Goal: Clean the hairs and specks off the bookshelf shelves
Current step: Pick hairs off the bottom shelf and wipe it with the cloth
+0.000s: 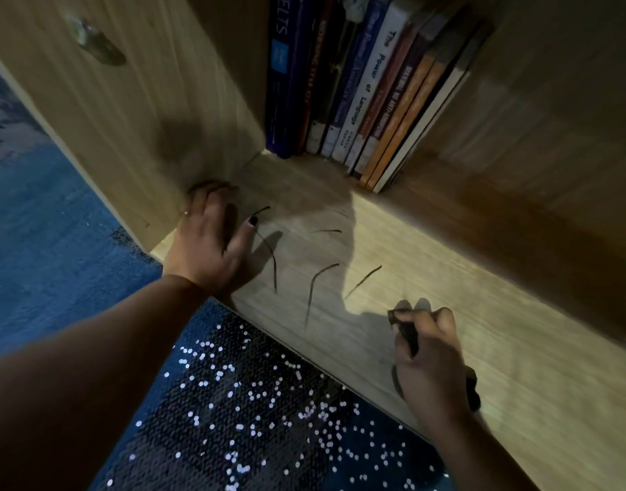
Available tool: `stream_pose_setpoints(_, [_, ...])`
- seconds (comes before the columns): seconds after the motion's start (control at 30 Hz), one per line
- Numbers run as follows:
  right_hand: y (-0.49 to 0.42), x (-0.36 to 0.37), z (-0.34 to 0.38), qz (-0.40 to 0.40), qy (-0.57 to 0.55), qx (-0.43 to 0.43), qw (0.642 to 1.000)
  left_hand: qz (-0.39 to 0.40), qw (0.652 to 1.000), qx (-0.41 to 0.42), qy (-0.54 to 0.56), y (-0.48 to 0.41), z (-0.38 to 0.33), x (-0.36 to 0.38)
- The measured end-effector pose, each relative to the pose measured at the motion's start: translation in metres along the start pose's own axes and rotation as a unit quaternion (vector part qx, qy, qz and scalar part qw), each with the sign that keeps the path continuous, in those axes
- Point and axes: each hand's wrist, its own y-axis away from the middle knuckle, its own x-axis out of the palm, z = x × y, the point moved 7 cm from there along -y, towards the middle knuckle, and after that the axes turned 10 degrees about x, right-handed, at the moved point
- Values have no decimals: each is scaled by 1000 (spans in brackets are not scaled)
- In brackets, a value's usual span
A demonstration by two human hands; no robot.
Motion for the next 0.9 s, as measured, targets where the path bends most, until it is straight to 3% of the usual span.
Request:
stream_pose_setpoints(0.2, [-1,5,41,11,-81,-83,993,8,999,40,-29,-3,-4,1])
stream_pose_setpoints(0.33, [-8,25,62,34,-34,-170,984,24,997,53,-48,-3,-2,3])
stream_pose_setpoints(0.63, [-69,16,59,-1,11,-77,997,42,996,44,-70,-2,-3,5])
stream_pose_setpoints(0.9, [-55,18,64,14,-28,-43,999,49,996,28,-75,-1,-5,4])
